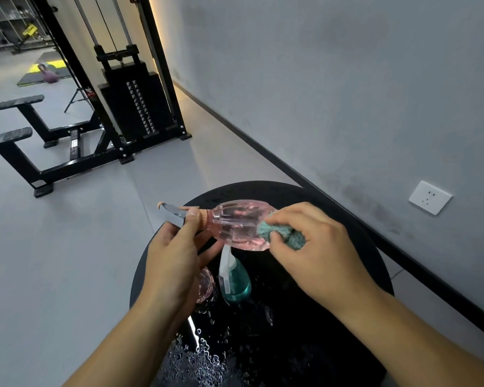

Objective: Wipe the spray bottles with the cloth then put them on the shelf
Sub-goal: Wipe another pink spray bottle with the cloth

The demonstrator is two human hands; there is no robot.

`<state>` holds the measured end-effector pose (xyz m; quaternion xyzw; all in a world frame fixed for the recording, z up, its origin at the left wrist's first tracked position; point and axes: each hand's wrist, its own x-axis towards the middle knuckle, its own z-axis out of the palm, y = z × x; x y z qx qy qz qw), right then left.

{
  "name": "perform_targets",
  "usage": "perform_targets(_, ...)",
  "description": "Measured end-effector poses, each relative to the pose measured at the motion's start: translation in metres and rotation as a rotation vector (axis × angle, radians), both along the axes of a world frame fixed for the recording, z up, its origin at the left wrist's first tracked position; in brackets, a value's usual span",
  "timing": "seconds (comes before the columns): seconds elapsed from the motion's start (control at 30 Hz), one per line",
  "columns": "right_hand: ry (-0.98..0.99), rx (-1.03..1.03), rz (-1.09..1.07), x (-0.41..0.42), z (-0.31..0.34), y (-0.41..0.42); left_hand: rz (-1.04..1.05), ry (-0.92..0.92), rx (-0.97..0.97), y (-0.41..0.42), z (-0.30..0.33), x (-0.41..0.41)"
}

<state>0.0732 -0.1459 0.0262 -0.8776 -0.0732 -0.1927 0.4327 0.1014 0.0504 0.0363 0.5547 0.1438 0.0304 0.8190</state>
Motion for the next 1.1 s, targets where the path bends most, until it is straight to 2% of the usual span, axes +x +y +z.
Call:
perform_targets(0.07,-0.005,0.003,-0.002,-0.001,0.001,0.001,0.023,-0.001,-0.019,-0.001,0.000,0.001)
perform_targets(0.2,-0.060,-0.116,0.068,-0.008,-0.002,0.010,0.062,0.027,-0.030,-0.003,-0.002,0.000)
perform_targets(0.33,-0.032,-0.027,0.006,-0.002,0.000,0.001,0.080,0.020,-0.023,0.000,-0.005,0.002)
perform_targets(0.47,-0.026,-0.004,-0.005,0.000,0.000,0.003,0.003,-0.012,0.045,-0.005,-0.011,-0.001)
perform_targets(0.67,-0.081,-0.178,0.089,-0.005,0.000,0.017,-0.061,-0.056,0.123,-0.012,-0.020,-0.004)
perform_targets(0.83,0.008,-0.057,0.024,0.000,0.003,0.004,-0.056,-0.087,0.080,-0.004,-0.014,0.002)
perform_targets(1.0,-0.043,-0.157,0.116,-0.007,0.004,0.016,-0.092,-0.093,0.095,-0.009,-0.018,-0.001)
perform_targets(1.1,-0.029,-0.107,0.076,-0.003,0.004,0.008,-0.077,-0.102,0.095,-0.006,-0.016,0.001)
